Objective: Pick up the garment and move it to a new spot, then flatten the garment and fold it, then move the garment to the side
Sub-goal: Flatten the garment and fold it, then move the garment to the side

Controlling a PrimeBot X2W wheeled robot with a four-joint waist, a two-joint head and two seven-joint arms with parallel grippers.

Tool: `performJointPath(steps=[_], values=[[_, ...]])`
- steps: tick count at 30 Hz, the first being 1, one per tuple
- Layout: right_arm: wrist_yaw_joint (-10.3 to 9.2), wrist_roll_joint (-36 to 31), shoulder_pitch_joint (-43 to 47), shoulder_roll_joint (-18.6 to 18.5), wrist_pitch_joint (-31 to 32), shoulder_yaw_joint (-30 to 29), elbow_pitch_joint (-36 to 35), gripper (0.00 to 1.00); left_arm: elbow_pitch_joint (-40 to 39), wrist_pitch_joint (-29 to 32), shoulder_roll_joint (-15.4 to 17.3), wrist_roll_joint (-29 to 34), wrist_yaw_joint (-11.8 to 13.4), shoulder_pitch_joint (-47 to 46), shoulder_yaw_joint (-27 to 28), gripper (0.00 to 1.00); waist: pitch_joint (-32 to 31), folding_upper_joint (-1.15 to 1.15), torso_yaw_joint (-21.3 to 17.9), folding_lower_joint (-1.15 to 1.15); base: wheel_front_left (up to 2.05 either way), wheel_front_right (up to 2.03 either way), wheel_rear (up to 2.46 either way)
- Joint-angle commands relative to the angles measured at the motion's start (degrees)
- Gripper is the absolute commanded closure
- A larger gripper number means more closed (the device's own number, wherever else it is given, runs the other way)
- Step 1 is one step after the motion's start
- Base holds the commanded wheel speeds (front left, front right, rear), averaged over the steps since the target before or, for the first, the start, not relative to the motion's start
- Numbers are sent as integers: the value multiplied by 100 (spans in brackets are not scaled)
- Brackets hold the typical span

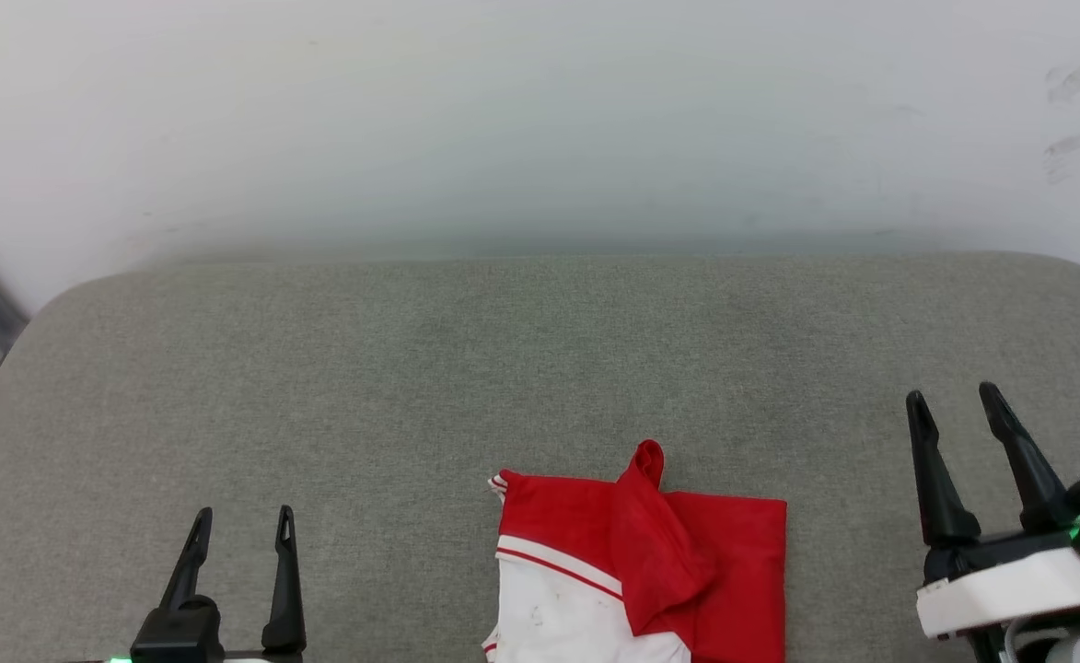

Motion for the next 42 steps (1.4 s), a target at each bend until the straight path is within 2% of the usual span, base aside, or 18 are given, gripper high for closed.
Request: performJointPath(steps=[1, 6, 11, 18, 25, 31, 36, 39, 42], values=[[-2, -50, 172, 91, -13, -81, -67, 0, -20, -13, 20, -3, 4, 54, 19, 0, -19, 0, -9, 0, 0, 0, 0], [-2, -234, 767, 463, -15, -375, -342, 0, -33, -12, 33, -14, -33, 153, 69, 0, -62, 0, -11, 0, 0, 0, 0], [-2, -346, 1210, 665, -15, -491, -500, 0, -42, -12, 13, -30, -44, 194, 105, 0, -78, 0, 8, 0, 0, 0, 0], [-2, -407, 1566, 838, -15, -568, -607, 0, -90, -13, -30, -33, -73, 262, 108, 0, -82, 0, 29, 0, 0, 0, 0], [-2, -451, 1555, 887, -16, -601, -679, 0, -77, -12, -62, -80, -154, 253, 137, 0, -72, 0, 37, 0, 0, 0, 0], [-2, -456, 972, 480, -15, -664, -904, 0, -29, -13, -87, -93, -211, 169, 178, 0, -42, 0, 41, 0, 0, 0, 0], [-2, -398, 122, -239, 195, -381, -892, 0, -2, -12, -104, -85, -246, 133, 193, 0, -11, 0, 33, 0, 0, 0, 0], [-2, -125, -393, -702, 999, 16, -846, 0, 12, -13, -113, -88, -267, 110, 198, 0, 5, 0, 49, 0, 0, 0, 0], [-2, 490, -816, -1119, 2263, 509, -738, 0, 14, -12, -122, -87, -295, 69, 201, 0, 23, 0, 79, 0, 0, 0, 0]])
